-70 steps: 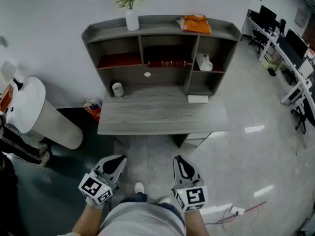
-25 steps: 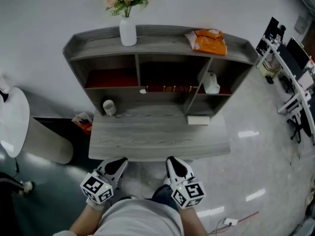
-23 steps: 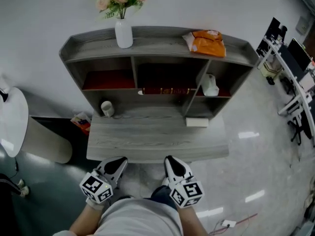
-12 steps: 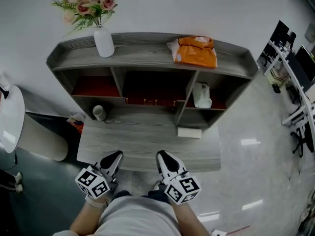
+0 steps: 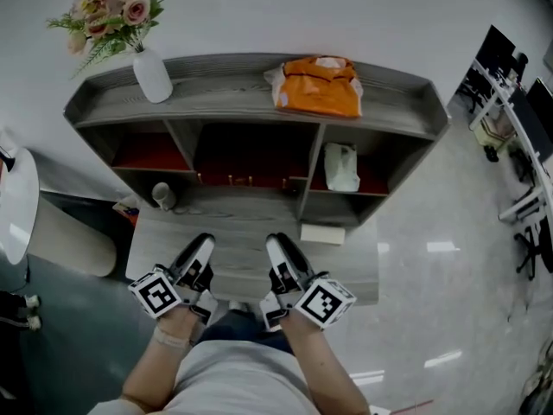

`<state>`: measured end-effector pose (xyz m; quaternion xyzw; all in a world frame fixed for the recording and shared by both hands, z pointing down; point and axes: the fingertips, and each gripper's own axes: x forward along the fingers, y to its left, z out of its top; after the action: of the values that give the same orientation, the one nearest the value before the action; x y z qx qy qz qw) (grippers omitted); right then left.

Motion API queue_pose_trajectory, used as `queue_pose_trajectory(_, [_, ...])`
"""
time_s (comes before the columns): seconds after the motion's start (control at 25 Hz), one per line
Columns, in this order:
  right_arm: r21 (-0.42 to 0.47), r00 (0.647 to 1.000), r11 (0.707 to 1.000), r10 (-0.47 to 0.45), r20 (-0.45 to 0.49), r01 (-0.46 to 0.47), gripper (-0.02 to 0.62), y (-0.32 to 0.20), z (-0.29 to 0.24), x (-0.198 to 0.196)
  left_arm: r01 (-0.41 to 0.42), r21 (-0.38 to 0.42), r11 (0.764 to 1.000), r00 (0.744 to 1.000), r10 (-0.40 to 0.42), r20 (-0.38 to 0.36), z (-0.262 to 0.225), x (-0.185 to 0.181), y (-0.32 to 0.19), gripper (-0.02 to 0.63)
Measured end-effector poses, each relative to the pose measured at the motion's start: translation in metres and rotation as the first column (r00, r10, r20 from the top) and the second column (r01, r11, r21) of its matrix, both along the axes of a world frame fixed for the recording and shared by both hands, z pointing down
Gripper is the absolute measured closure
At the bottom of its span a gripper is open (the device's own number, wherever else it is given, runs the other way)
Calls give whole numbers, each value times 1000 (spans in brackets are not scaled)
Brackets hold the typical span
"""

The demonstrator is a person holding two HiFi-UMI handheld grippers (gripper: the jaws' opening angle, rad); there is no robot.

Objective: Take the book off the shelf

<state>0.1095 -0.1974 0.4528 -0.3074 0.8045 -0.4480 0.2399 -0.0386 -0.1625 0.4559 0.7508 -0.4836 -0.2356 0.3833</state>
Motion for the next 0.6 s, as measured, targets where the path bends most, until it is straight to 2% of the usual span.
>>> queue_pose_trajectory(0.04, [-31, 1000, 1000, 3, 19, -2, 426, -6, 4, 1, 15, -18, 1000, 999, -16, -45, 2, 0, -7, 487])
queue_pose_trajectory(0.16, [-136, 994, 991, 16, 104, -2, 354, -22, 18, 1, 15, -29, 999, 978, -21, -209, -1, 6, -28, 435])
queue_pose_trajectory(0.24, [-179, 986, 984, 22, 163, 7, 319, -32, 23, -1, 15, -21, 1000, 961, -21, -276, -2, 8, -41, 381])
queue_pose_trajectory(0.4, [-224, 975, 975, 37, 219, 13, 290, -54, 32, -5, 39, -31, 999, 940, -47, -338, 5, 3, -66, 312])
queue_pose_trajectory(0.6, [-271, 966, 962, 50, 254, 22, 282, -84, 41, -14, 60, -55, 997, 918, -77, -390, 16, -10, -98, 310])
